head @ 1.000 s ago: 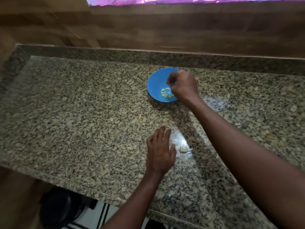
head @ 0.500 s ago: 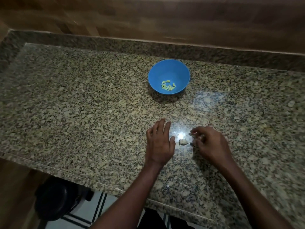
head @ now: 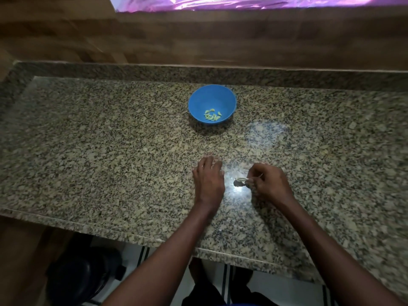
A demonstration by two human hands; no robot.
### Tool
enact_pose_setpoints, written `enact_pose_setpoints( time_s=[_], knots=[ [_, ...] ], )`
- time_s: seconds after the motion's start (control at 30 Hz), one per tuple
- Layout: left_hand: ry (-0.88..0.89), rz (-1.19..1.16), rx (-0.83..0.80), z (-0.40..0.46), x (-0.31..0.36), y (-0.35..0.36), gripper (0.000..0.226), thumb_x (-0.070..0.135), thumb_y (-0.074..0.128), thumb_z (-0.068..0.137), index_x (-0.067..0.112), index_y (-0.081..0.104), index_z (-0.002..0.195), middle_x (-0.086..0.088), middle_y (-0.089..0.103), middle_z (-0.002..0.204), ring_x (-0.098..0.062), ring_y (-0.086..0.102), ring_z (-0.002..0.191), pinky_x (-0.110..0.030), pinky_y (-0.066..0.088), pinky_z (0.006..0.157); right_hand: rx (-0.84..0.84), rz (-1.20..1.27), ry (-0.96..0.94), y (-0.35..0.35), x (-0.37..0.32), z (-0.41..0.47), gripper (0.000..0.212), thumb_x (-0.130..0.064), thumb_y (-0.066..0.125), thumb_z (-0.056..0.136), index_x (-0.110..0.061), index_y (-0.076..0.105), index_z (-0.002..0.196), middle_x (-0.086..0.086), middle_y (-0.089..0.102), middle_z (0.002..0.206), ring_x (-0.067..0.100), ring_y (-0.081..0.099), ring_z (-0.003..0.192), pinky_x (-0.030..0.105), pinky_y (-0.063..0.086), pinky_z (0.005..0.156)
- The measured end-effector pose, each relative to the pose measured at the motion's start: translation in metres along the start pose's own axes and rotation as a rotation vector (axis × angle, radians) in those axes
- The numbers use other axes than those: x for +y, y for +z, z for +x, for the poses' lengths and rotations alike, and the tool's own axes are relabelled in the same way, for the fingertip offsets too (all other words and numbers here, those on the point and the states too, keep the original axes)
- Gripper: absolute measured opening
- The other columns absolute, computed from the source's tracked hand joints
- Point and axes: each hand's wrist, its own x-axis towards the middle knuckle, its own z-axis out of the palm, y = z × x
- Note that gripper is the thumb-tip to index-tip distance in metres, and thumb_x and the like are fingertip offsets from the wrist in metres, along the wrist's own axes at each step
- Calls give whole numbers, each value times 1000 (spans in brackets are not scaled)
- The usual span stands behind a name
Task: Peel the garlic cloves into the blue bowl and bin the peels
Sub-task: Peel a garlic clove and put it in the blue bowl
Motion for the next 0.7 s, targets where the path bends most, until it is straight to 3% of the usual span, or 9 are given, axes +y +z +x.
enact_pose_setpoints(
  time_s=[0.07,0.13,0.23,0.3,0.4,0.53,0.7],
  knots=[
    [-83,-354,-70,-6,13,-15,25,22,54,105,22,69,124,4,63,128,-16,56,120,-36,48,102,-13,49,-7,-7,0,-8,24,2,74,85,-21,71,77,-14,66,67,-14,59,59,5,40,49],
    [-230,-777,-226,-12,25,-32,21,19,58,104,23,75,114,0,74,105,-12,70,89,-36,58,79,-19,121,17,-13,1,-16,25,3,73,87,-20,71,77,-10,67,62,-8,61,55,8,43,50],
    [-273,-1021,-355,-20,37,-49,19,7,60,102,12,77,109,-14,77,100,-21,74,77,-31,60,65,-12,266,54,-21,-1,-28,26,2,75,87,-22,71,78,-5,72,68,6,67,59,31,57,57],
    [-297,-1140,-379,-24,43,-55,16,1,63,99,6,76,108,-17,76,100,-21,73,79,-26,61,68,18,347,47,-25,-5,-32,21,2,74,87,-18,72,83,0,73,70,10,69,60,30,57,57],
    [-336,-1264,-387,-30,49,-62,18,-1,70,93,-1,74,111,-19,76,105,-23,73,87,-32,63,83,74,518,79,-29,-11,-41,15,2,72,90,-11,70,97,9,75,74,20,74,65,33,60,59],
    [-277,-1269,-325,-35,59,-68,26,0,76,89,-5,72,114,-21,76,108,-27,74,97,-39,61,91,-6,834,151,-28,-15,-56,13,-3,71,93,3,67,104,24,75,87,31,74,71,36,64,66],
    [-223,-1228,-309,-35,66,-72,30,7,84,83,-1,75,110,-15,78,107,-29,74,106,-45,58,98,-18,929,152,-29,-14,-57,18,-6,74,90,5,71,105,25,75,91,30,72,77,38,62,77]
  ],
)
